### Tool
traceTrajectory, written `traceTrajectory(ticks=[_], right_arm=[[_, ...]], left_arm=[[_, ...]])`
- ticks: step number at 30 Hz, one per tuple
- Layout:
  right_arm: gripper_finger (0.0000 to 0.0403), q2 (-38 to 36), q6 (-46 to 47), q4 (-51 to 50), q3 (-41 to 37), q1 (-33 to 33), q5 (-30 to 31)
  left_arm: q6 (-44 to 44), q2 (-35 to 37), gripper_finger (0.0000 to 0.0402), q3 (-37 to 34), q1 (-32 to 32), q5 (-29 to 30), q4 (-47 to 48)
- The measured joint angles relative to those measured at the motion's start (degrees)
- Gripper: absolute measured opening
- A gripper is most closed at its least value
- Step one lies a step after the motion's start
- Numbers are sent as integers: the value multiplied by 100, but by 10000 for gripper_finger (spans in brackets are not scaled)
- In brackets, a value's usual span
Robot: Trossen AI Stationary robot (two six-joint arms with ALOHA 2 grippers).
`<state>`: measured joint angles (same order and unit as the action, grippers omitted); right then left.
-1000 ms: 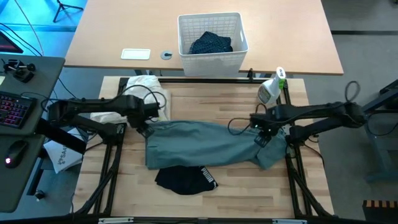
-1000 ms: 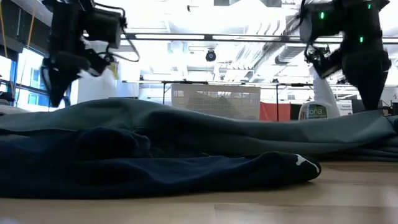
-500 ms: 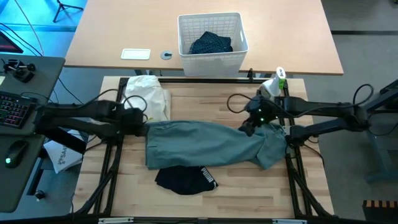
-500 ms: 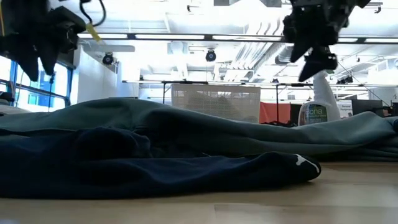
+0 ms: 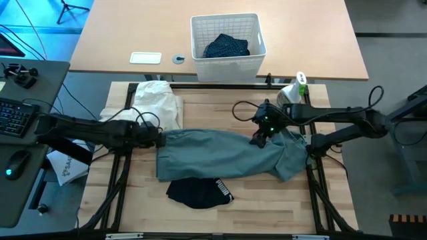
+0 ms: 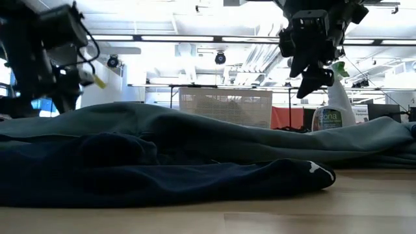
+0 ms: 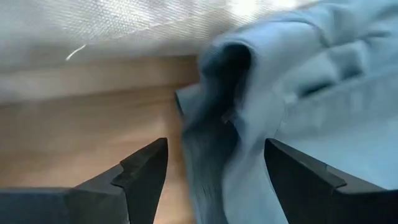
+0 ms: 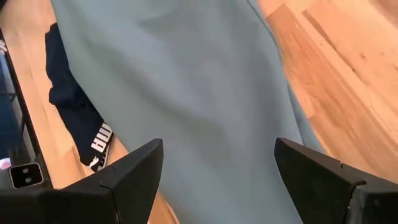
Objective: Fold Laundry from Bin
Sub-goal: Fold the green pants
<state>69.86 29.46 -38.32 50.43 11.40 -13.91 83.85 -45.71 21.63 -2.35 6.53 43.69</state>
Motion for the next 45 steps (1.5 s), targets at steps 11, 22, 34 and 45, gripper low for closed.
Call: traceTrajectory(ticks=[11,22,34,45], right_arm=[[304,40,-323,181,-2,-20,-127],[304,40,-955,2100,-4,-22,-563],[304,419,-1958,2972,662,70,-622],[304,1919,-2542,2718,2083,-161,-610]], left_arm=[[-1474,-674,203,-783,15,224,-2194],[-3126,-875,15,-483,11,246,-2966],[-7085,-1370,3,2849,317,507,-698],[-10195,-3183,6,4497,1151,2076,-248]])
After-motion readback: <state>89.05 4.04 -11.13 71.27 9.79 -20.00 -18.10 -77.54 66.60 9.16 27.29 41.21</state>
